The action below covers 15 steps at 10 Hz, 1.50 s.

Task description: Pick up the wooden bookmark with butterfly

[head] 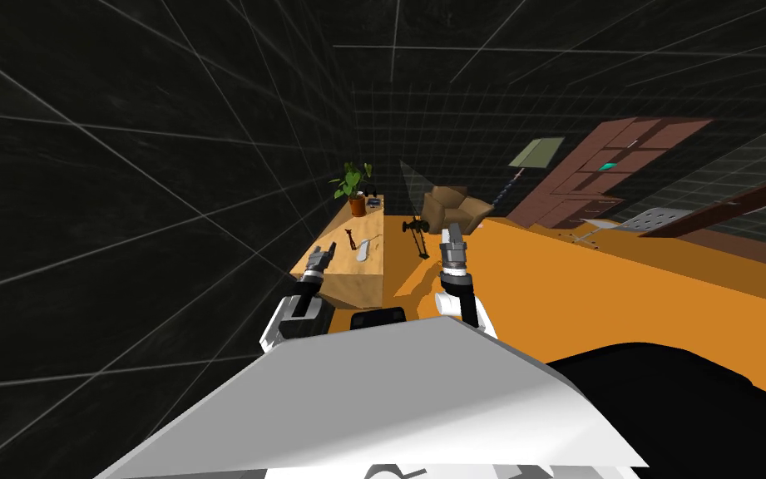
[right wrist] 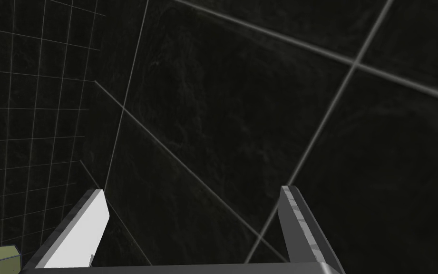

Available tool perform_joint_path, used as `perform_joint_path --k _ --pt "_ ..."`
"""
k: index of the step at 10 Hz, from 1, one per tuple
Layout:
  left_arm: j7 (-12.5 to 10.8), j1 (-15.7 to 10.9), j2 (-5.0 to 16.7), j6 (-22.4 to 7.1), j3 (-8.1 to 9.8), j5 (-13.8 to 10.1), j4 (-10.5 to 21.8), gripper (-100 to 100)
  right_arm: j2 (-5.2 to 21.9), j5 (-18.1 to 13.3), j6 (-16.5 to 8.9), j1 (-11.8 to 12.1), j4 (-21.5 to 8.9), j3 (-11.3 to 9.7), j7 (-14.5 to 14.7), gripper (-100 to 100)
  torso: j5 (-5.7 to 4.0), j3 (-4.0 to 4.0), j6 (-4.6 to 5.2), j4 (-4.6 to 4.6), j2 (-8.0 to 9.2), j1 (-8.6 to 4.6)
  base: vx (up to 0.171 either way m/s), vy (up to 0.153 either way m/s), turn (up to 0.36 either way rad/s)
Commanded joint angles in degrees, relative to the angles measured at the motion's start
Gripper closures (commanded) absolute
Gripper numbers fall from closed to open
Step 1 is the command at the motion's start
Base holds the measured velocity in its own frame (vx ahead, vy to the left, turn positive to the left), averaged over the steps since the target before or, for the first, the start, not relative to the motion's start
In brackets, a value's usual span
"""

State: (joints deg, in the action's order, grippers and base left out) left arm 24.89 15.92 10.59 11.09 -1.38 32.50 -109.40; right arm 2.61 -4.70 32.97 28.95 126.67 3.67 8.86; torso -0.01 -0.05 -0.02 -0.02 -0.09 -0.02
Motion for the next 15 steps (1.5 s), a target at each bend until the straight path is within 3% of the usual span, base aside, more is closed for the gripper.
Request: perform_joint_path --k 1,10,11,12,15 --pt "1.43 -1.33 -0.39 -1.13 0.17 2.18 2.05 -100 0.00 0.00 0.00 0.00 0.00 0.00 0.00 0 0.00 0.00 0.00 0.00 0.00 0.00 0.020 -0.004 -0.090" --pt "8.14 -7.98 -3.25 -7.24 1.36 13.65 12.22 -100 0.00 0.00 0.00 0.00 0.00 0.00 0.00 0 -0.01 0.00 -0.01 0.00 0.00 -0.01 0.023 -0.002 -0.093" --pt "8.73 -8.57 -4.11 -7.78 1.46 14.65 13.13 -100 0.00 0.00 0.00 0.00 0.00 0.00 0.00 0 -0.01 0.00 -0.01 0.00 0.01 -0.03 0.018 -0.001 -0.082" --pt "9.69 -9.56 -6.65 -8.67 1.64 16.30 14.64 -100 0.00 0.00 0.00 0.00 0.00 0.00 0.00 0 -0.01 0.01 -0.01 0.00 0.01 -0.02 0.018 0.002 -0.081" --pt "10.55 -10.40 -11.49 -9.43 1.79 17.76 15.87 -100 0.00 0.00 0.00 0.00 0.00 0.00 0.00 0 -0.01 0.02 -0.02 0.01 0.04 -0.03 0.012 0.000 -0.048"
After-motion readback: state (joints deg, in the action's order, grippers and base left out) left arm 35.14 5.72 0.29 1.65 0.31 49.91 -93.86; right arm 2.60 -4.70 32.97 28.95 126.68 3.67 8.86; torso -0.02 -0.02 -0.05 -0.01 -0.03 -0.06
